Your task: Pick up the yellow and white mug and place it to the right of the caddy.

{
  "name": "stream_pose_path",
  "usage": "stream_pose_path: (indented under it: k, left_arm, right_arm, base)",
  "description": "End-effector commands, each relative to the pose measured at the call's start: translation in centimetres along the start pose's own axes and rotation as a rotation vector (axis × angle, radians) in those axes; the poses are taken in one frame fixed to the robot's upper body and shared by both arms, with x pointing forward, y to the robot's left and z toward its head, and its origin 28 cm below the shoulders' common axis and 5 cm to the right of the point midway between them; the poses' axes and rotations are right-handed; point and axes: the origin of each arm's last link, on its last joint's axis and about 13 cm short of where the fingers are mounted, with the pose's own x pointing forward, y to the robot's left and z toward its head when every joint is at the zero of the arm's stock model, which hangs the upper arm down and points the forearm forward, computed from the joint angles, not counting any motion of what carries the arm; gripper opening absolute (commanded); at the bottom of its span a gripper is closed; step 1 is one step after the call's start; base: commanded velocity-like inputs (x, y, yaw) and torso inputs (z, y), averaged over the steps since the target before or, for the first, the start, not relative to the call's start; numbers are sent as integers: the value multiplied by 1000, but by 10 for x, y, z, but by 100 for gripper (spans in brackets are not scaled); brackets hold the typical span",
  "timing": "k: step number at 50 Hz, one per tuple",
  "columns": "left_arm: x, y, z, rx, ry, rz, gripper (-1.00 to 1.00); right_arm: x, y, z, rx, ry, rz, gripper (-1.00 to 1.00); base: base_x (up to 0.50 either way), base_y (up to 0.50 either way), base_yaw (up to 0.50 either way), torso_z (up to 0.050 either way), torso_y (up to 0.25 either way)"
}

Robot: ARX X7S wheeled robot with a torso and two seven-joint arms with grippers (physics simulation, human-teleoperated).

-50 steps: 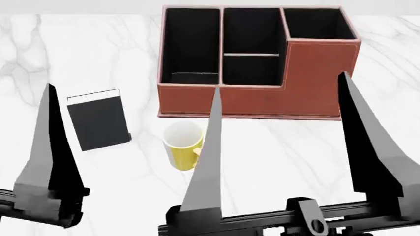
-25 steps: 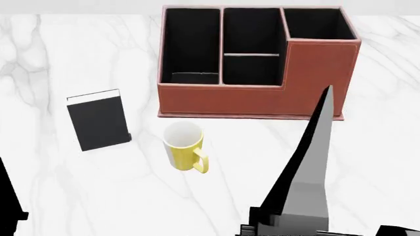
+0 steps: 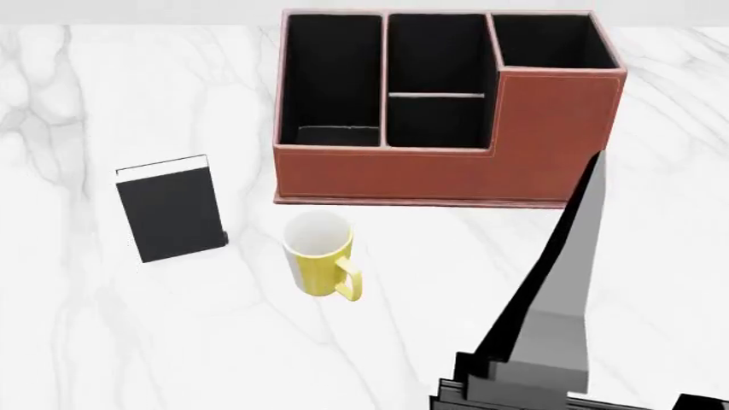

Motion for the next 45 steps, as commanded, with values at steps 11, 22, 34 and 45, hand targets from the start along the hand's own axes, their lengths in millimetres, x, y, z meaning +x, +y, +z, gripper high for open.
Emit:
stream_pose_path:
  k: [11, 22, 34, 45]
  left_arm:
    - [5, 47, 17, 14, -109, 409, 100]
    - [-8, 67, 18, -77, -124, 663, 100]
    - [-31, 93, 26, -151, -226, 953, 100]
    - [-46, 106, 33, -159, -287, 1071, 100]
  right_arm:
    - [0, 0, 0, -5, -5, -4, 100]
    - [-1, 0, 0, 7, -7, 1, 100]
    - [-1, -1, 2, 40, -4, -25, 100]
    - [-1, -2, 3, 58, -2, -48, 100]
  base:
    - [0, 0, 0, 0, 0]
    - [0, 0, 0, 0, 0]
    - [0, 0, 0, 0, 0]
    - [0, 0, 0, 0, 0]
